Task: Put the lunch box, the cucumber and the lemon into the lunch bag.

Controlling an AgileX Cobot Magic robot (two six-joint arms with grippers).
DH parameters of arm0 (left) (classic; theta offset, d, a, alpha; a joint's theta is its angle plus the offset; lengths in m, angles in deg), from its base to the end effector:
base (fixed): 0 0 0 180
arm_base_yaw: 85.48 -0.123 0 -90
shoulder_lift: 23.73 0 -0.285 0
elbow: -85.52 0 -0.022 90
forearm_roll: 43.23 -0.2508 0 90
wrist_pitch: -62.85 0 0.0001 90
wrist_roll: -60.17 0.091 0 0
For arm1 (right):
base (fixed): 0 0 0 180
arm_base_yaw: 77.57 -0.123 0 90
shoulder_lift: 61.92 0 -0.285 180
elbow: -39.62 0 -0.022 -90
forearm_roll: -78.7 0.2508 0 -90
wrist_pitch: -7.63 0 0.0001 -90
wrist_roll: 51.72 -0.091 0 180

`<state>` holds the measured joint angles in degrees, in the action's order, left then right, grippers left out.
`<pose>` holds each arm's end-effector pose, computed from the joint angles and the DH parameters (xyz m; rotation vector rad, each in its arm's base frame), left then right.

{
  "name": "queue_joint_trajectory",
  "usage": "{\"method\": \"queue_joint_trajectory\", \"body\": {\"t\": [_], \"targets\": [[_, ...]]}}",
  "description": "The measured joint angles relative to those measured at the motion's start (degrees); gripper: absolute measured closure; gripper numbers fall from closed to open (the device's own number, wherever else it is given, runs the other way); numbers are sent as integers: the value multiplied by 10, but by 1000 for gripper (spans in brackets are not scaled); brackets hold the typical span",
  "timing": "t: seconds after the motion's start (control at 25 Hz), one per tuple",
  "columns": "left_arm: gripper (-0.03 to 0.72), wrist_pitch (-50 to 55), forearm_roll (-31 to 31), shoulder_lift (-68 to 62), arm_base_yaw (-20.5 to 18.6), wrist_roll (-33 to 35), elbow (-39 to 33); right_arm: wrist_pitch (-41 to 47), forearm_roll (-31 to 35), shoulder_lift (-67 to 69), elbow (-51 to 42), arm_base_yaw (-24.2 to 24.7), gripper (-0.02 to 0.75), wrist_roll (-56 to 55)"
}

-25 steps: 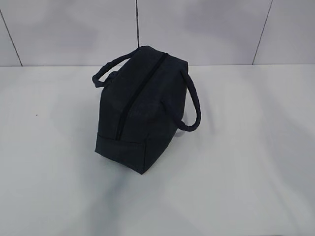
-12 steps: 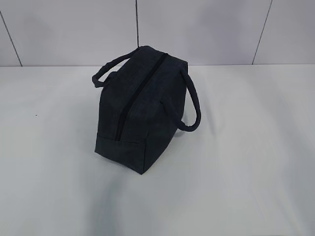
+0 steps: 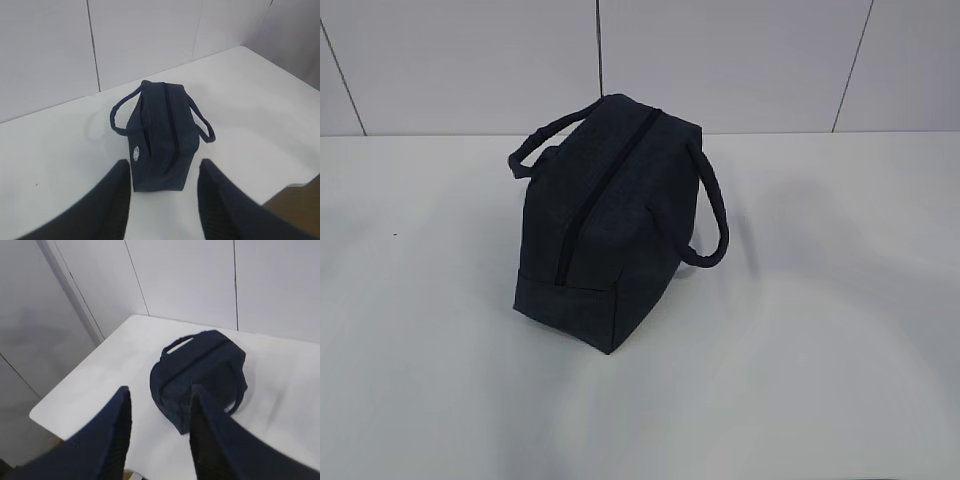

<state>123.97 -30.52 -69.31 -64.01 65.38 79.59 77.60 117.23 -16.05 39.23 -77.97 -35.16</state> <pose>0.0549 -0.0404 0.4663 0.4770 1.9158 -0.4467 0.0359 0.0535 0.4900 -0.4405 1.8615 0.5936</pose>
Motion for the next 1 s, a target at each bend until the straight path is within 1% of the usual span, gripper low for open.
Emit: {"method": "queue_joint_trajectory", "body": {"t": [0.2,0.4,0.6,0.72,0.92,1.0], "targets": [[365,43,-13,79,0,-9,-55,-1,-41,-117,-126,0,442,-28],[366,63,-38,157,0,-16,-126,-1,-79,-210,-205,0,442,-39],[382,81,-64,233,0,-33,-215,11,-122,-267,-277,0,442,-56],[390,106,-80,281,0,-41,-261,16,-129,-296,-324,0,442,-62],[397,116,-102,363,0,-52,-314,17,-132,-317,-390,0,442,-63],[398,121,-110,371,0,-56,-327,17,-137,-319,-405,0,443,-63]]}}
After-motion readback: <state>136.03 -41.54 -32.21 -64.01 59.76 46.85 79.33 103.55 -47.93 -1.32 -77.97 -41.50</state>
